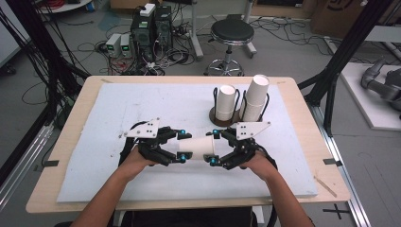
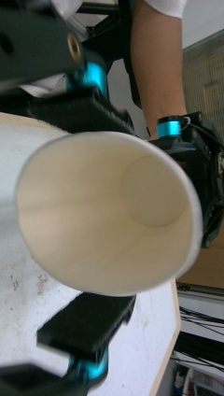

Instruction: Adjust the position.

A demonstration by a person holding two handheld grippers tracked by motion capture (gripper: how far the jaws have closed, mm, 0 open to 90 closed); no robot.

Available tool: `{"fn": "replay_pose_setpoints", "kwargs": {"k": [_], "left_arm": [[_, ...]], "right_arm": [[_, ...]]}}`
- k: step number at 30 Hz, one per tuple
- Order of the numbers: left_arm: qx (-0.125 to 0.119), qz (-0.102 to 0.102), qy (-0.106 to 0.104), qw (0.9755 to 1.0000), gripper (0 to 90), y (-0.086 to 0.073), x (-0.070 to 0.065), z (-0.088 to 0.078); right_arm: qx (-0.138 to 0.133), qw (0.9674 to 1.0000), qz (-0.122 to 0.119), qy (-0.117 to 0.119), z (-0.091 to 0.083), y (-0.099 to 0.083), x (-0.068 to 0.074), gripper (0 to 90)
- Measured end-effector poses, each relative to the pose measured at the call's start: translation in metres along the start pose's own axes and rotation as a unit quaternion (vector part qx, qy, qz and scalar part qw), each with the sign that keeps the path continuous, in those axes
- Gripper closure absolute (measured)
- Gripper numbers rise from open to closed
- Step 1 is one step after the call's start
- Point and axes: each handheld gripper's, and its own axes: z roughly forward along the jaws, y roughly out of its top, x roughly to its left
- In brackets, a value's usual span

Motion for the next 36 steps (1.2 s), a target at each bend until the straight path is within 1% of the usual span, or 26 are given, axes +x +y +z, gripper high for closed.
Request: {"fn": "replay_pose_setpoints", "kwargs": {"k": [2,3,4,5,6,7,8,9,10,12,15,16,17,18,19,22,24,25,26,27,29,30,31,32,33,36], "left_arm": [[0.010,-0.011,0.004,0.9999,36.4,-0.0026,0.0004,0.0012],[0.014,-0.015,0.009,0.9997,35.7,-0.0036,0.0002,0.0015],[0.015,-0.020,0.019,0.9995,35.0,-0.0042,0.0001,0.0017],[0.017,-0.028,0.033,0.9989,30.1,-0.0041,0.0001,0.0017],[0.020,-0.034,0.042,0.9983,22.8,-0.0036,0.0003,0.0013],[0.024,-0.030,0.048,0.9981,20.6,-0.0031,0.0000,0.0006],[0.027,-0.028,0.051,0.9980,20.6,-0.0028,-0.0013,0.0005],[0.032,-0.023,0.048,0.9981,20.6,-0.0026,-0.0018,0.0004],[0.035,-0.022,0.046,0.9981,20.6,-0.0027,-0.0026,0.0010],[0.041,-0.019,0.042,0.9981,21.7,-0.0035,-0.0031,0.0024],[0.045,-0.020,0.035,0.9982,27.8,-0.0055,-0.0017,0.0031],[0.044,-0.025,0.034,0.9981,28.0,-0.0062,-0.0012,0.0031],[0.043,-0.024,0.029,0.9984,29.2,-0.0066,-0.0004,0.0027],[0.040,-0.022,0.024,0.9987,32.8,-0.0069,-0.0005,0.0029],[0.040,-0.020,0.021,0.9987,34.2,-0.0068,-0.0006,0.0035],[0.038,-0.018,0.016,0.9990,35.3,-0.0065,-0.0009,0.0038],[0.029,-0.019,0.016,0.9993,35.1,-0.0058,-0.0004,0.0033],[0.022,-0.021,0.020,0.9993,34.6,-0.0052,-0.0007,0.0032],[0.019,-0.020,0.023,0.9994,34.6,-0.0046,-0.0002,0.0025],[0.013,-0.021,0.024,0.9994,34.6,-0.0043,-0.0001,0.0017],[0.000,-0.026,0.023,0.9994,34.6,-0.0040,-0.0001,0.0004],[-0.001,-0.024,0.024,0.9994,34.6,-0.0039,-0.0001,0.0003],[0.000,-0.024,0.024,0.9994,34.6,-0.0041,-0.0003,0.0007],[0.003,-0.022,0.021,0.9995,34.6,-0.0042,0.0001,0.0010],[0.006,-0.021,0.021,0.9995,34.6,-0.0049,-0.0001,0.0017],[0.016,-0.021,0.019,0.9995,35.0,-0.0068,-0.0006,0.0041]], "right_arm": [[0.002,1.0000,-0.001,0.002,-0.0008,0.0002,-0.0008,30.9],[0.004,1.0000,0.000,0.001,-0.0009,0.0003,-0.0012,31.0],[0.008,1.0000,-0.001,-0.001,-0.0005,0.0003,-0.0019,31.0],[0.012,0.9999,-0.002,-0.003,-0.0003,0.0002,-0.0025,31.1],[0.015,0.9999,0.000,-0.002,0.0000,0.0003,-0.0029,31.9],[0.020,0.9998,0.000,-0.003,0.0002,0.0005,-0.0033,32.1],[0.022,0.9997,-0.003,-0.006,0.0010,0.0007,-0.0040,32.2],[0.026,0.9996,-0.003,-0.004,0.0014,0.0009,-0.0042,32.3],[0.026,0.9997,-0.001,-0.005,0.0022,0.0011,-0.0043,32.4],[0.032,0.9995,0.002,0.001,0.0034,0.0016,-0.0044,32.4],[0.029,0.9996,0.001,0.006,0.0046,0.0025,-0.0041,32.8],[0.029,0.9996,0.002,0.005,0.0043,0.0028,-0.0036,32.9],[0.028,0.9996,0.001,0.002,0.0039,0.0030,-0.0035,32.8],[0.029,0.9996,0.004,0.001,0.0031,0.0032,-0.0033,32.8],[0.029,0.9996,0.005,0.000,0.0023,0.0031,-0.0036,33.0],[0.025,0.9997,0.005,0.001,0.0010,0.0036,-0.0031,32.9],[0.018,0.9998,0.011,-0.002,0.0003,0.0039,-0.0022,29.1],[0.010,0.9998,0.014,-0.008,0.0003,0.0042,-0.0020,25.5],[0.002,0.9997,0.020,-0.014,0.0005,0.0044,-0.0011,20.0],[-0.003,0.9995,0.023,-0.019,0.0006,0.0044,-0.0011,17.5],[-0.012,0.9991,0.034,-0.024,0.0006,0.0037,-0.0009,17.5],[-0.016,0.9988,0.037,-0.028,0.0010,0.0032,-0.0012,17.5],[-0.016,0.9988,0.040,-0.025,0.0013,0.0028,-0.0015,17.6],[-0.016,0.9989,0.036,-0.025,0.0018,0.0025,-0.0016,18.7],[-0.016,0.9990,0.035,-0.024,0.0020,0.0024,-0.0015,23.6],[-0.017,0.9994,0.025,-0.017,0.0005,0.0032,-0.0014,27.5]]}}
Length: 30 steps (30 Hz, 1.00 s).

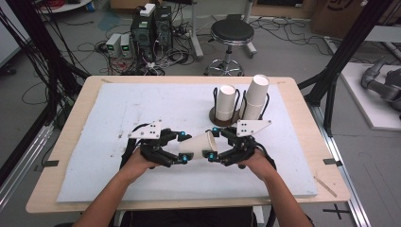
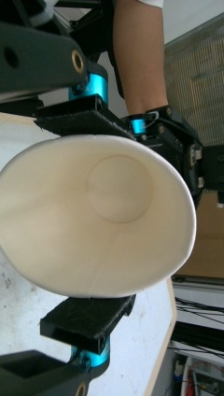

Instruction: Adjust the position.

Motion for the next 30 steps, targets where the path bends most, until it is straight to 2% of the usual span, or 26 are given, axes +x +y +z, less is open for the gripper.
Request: {"fn": "replay_pose_setpoints", "kwargs": {"k": [3,5,7,10,12,13,18,20,22,27,28,29,30], "left_arm": [[0.023,0.008,0.010,0.9997,33.5,-0.0002,-0.0018,0.0037],[0.024,0.001,0.016,0.9996,26.4,0.0011,-0.0030,0.0059],[0.031,0.009,0.020,0.9993,24.9,0.0028,-0.0044,0.0065],[0.038,0.012,0.016,0.9991,26.3,0.0012,-0.0039,0.0073],[0.041,0.016,0.011,0.9990,34.1,-0.0004,-0.0038,0.0076],[0.043,0.017,0.009,0.9989,34.2,-0.0006,-0.0037,0.0078],[0.035,0.019,0.004,0.9992,35.3,-0.0001,-0.0034,0.0069],[0.026,0.016,0.006,0.9995,35.1,0.0006,-0.0029,0.0054],[0.013,0.013,0.007,0.9998,35.1,0.0012,-0.0021,0.0031],[-0.005,0.008,0.004,0.9999,35.1,0.0017,-0.0014,0.0007],[-0.001,0.010,0.004,0.9999,35.1,0.0016,-0.0015,0.0012],[0.002,0.011,0.004,0.9999,35.1,0.0012,-0.0018,0.0020],[0.006,0.012,0.005,0.9999,35.4,0.0006,-0.0020,0.0029]], "right_arm": [[0.007,1.0000,-0.005,0.003,-0.0003,-0.0003,-0.0003,28.0],[0.015,0.9999,-0.003,-0.002,0.0005,-0.0005,-0.0004,28.1],[0.022,0.9998,-0.002,-0.001,0.0014,-0.0009,-0.0007,29.0],[0.028,0.9996,-0.003,0.002,0.0031,-0.0009,0.0002,29.3],[0.028,0.9996,-0.005,0.003,0.0037,-0.0003,0.0008,30.3],[0.028,0.9996,-0.004,0.005,0.0038,-0.0001,0.0011,30.4],[0.022,0.9997,0.004,0.009,0.0030,-0.0001,0.0002,29.9],[0.012,0.9999,0.011,0.004,0.0032,-0.0001,0.0008,25.3],[-0.002,0.9999,0.014,-0.002,0.0032,0.0000,0.0015,16.9],[-0.008,0.9998,0.017,-0.003,0.0031,-0.0004,0.0020,17.1],[-0.007,0.9999,0.014,-0.003,0.0034,-0.0004,0.0022,19.0],[-0.007,0.9999,0.011,-0.004,0.0033,-0.0003,0.0021,26.3],[-0.007,1.0000,0.005,0.000,0.0027,0.0000,0.0020,28.3]]}}
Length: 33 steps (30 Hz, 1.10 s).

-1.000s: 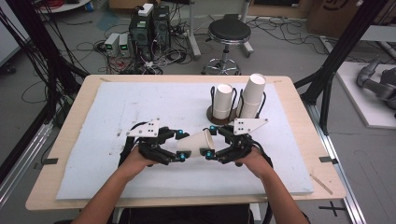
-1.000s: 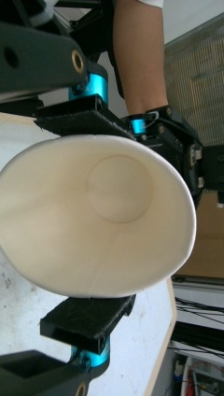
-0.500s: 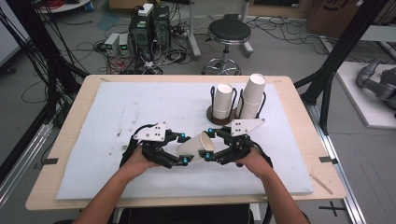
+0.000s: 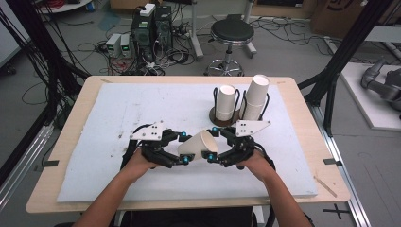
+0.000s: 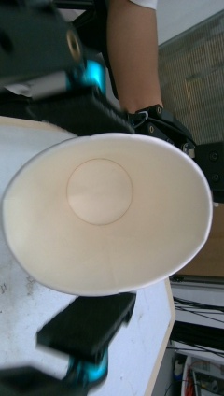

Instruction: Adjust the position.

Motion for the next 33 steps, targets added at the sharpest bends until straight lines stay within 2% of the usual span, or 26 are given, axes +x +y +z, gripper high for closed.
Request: {"fn": "replay_pose_setpoints", "kwargs": {"k": [4,7,10,13,17,21,24,26,31,33], "left_arm": [[0.023,-0.001,0.015,0.9996,33.9,-0.0012,-0.0022,0.0051],[0.032,-0.002,0.023,0.9992,26.2,0.0000,-0.0036,0.0081],[0.042,0.006,0.020,0.9989,26.5,0.0002,-0.0040,0.0092],[0.048,0.011,0.018,0.9986,34.2,-0.0008,-0.0039,0.0086],[0.043,0.011,0.011,0.9989,35.5,-0.0009,-0.0038,0.0074],[0.020,0.000,0.010,0.9998,35.1,0.0003,-0.0023,0.0040],[0.013,-0.001,0.011,0.9998,35.1,0.0004,-0.0011,0.0014],[0.015,-0.001,0.010,0.9998,35.3,-0.0002,-0.0014,0.0019],[0.032,-0.001,0.011,0.9994,34.6,-0.0012,-0.0034,0.0064],[0.041,-0.004,0.014,0.9991,31.2,-0.0015,-0.0039,0.0088]], "right_arm": [[0.013,0.9999,-0.006,-0.004,-0.0003,-0.0001,0.0002,29.5],[0.024,0.9996,-0.009,-0.013,0.0004,-0.0002,-0.0005,30.3],[0.029,0.9995,-0.008,-0.012,0.0010,0.0001,0.0000,30.4],[0.033,0.9994,-0.011,-0.008,0.0019,0.0006,0.0004,31.3],[0.031,0.9995,-0.008,-0.004,0.0023,0.0012,0.0015,31.6],[0.016,0.9998,-0.003,-0.011,0.0018,0.0013,0.0018,21.9],[0.015,0.9998,0.001,-0.013,0.0011,0.0009,0.0009,21.9],[0.014,0.9999,-0.001,-0.008,0.0004,0.0009,0.0005,29.0],[0.018,0.9998,-0.012,-0.002,-0.0003,0.0013,0.0012,31.0],[0.019,0.9997,-0.013,-0.004,0.0000,0.0014,0.0013,32.1]]}}
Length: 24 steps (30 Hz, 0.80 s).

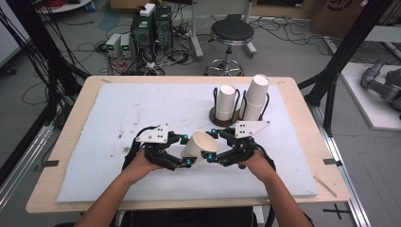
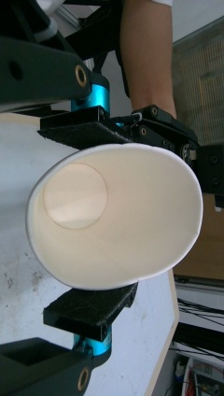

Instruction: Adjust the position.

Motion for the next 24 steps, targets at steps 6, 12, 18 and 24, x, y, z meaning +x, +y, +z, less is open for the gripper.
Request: {"fn": "replay_pose_setpoints", "kwargs": {"k": [6,12,18,24], "left_arm": [[0.026,0.012,-0.005,0.9996,34.9,-0.0016,-0.0017,0.0048],[0.005,0.009,-0.007,0.9999,34.5,-0.0004,-0.0013,0.0019],[0.005,0.007,-0.007,0.9999,35.5,-0.0014,-0.0009,0.0024],[0.023,0.007,-0.002,0.9997,29.9,-0.0029,-0.0027,0.0083]], "right_arm": [[0.015,0.9999,-0.006,0.006,0.0029,0.0010,0.0020,33.0],[-0.008,0.9999,0.006,0.006,0.0038,0.0015,0.0028,20.3],[-0.007,1.0000,-0.005,0.003,0.0025,0.0024,0.0030,32.0],[0.013,0.9998,-0.013,0.000,0.0044,0.0024,0.0038,32.7]]}}
